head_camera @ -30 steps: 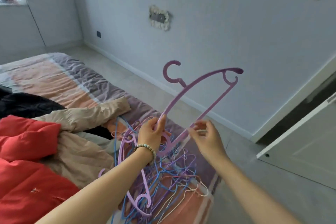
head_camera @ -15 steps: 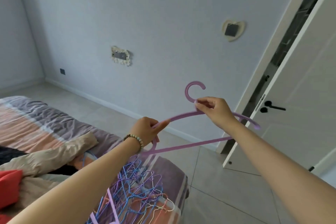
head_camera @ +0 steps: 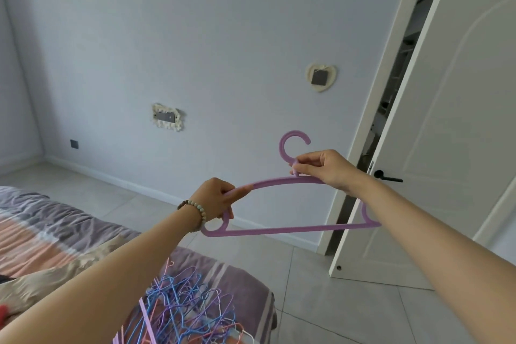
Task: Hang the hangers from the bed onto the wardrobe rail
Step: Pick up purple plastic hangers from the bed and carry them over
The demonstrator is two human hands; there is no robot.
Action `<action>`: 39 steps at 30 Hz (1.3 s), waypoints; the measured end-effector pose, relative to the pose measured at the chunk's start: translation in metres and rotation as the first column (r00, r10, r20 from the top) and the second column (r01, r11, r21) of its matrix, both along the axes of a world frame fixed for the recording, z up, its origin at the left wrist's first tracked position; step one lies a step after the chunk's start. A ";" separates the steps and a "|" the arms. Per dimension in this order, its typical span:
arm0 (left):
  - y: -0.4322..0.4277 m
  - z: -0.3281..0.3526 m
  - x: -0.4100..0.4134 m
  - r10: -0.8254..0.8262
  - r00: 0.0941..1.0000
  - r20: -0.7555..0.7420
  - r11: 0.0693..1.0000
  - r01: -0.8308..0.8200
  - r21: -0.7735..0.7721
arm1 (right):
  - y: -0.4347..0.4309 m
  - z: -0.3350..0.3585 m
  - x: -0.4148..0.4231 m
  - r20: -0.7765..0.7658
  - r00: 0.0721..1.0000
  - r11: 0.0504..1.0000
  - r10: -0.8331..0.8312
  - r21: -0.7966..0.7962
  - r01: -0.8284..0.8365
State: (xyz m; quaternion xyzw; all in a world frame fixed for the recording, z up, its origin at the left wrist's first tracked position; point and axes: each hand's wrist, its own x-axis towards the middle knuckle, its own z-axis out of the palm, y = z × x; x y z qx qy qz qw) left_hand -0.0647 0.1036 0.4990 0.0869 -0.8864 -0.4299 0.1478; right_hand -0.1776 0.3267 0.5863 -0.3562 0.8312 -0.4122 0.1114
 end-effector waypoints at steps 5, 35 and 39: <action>0.025 0.031 -0.008 -0.011 0.999 -0.039 0.999 0.012 0.030 | 0.022 0.011 0.016 -0.309 0.929 0.962 -0.205 -0.240 0.133; 0.671 0.269 -0.006 -0.922 0.261 -0.288 0.228 0.963 0.143 | 0.622 0.181 0.206 0.178 0.569 0.167 -0.803 -0.849 0.502; 0.751 0.288 0.017 -0.887 0.264 -0.379 0.220 0.963 0.156 | 0.693 0.200 0.221 0.150 0.336 0.043 -0.930 -0.863 0.504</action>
